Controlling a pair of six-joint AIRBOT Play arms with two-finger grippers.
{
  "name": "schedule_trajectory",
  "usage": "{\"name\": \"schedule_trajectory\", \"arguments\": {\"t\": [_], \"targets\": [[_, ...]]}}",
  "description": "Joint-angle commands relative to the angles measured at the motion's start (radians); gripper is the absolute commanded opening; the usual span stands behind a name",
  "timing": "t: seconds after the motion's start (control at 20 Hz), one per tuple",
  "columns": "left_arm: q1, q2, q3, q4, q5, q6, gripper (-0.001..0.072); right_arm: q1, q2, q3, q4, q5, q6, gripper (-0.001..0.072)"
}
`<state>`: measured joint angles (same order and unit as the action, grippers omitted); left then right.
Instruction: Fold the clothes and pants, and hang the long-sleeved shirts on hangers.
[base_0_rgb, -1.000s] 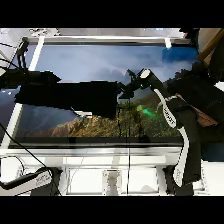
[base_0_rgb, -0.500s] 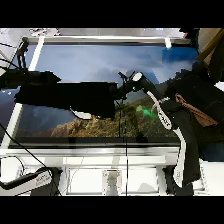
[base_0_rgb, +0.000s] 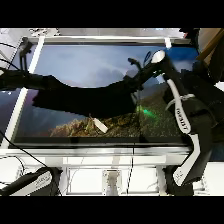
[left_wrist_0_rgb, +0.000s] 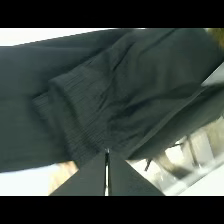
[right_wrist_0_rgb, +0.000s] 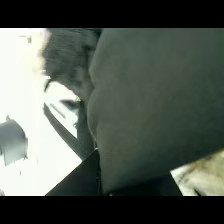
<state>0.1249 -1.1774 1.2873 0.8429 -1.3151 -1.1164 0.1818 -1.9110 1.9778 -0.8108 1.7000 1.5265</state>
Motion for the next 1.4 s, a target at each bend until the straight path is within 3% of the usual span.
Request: {"name": "schedule_trajectory", "arguments": {"t": [0.0, 0.1, 0.3, 0.5, 0.7, 0.85, 1.05, 1.2, 1.35], "targets": [[-0.132, 0.001, -0.074, 0.003, -0.005, -0.006, 0.0005, -0.068, 0.112, 0.03, -0.013, 0.141, 0.028, 0.0017], [-0.25, -0.026, -0.178, 0.003, 0.081, -0.006, 0.0005, -0.094, 0.164, 0.05, -0.013, 0.14, 0.028, 0.0017], [-0.478, -0.135, -0.319, 0.002, 0.395, -0.034, 0.0006, -0.112, 0.22, 0.057, -0.013, 0.112, 0.041, 0.0017], [-0.673, -0.284, -0.319, -0.013, 0.696, -0.073, 0.0006, -0.069, 0.221, 0.056, -0.01, -0.094, 0.141, 0.0017], [-0.713, -0.353, -0.319, -0.013, 0.893, -0.197, 0.0006, 0.001, 0.217, 0.052, -0.018, -0.268, 0.175, 0.0017], [-0.663, -0.342, -0.317, -0.012, 0.841, -0.196, 0.0006, 0.065, 0.202, 0.047, -0.085, -0.338, 0.234, 0.0016], [-0.539, -0.249, -0.317, 0.098, 0.539, -0.185, 0.0006, 0.18, 0.144, 0.047, -0.185, -0.353, 0.307, 0.0016], [-0.401, -0.121, -0.317, 0.268, 0.315, -0.185, 0.0006, 0.284, 0.108, 0.048, -0.179, -0.527, 0.307, 0.0016], [-0.251, 0.035, -0.317, 0.342, 0.222, -0.185, 0.0007, 0.383, 0.054, 0.048, -0.121, -0.744, 0.307, 0.0016]]}}
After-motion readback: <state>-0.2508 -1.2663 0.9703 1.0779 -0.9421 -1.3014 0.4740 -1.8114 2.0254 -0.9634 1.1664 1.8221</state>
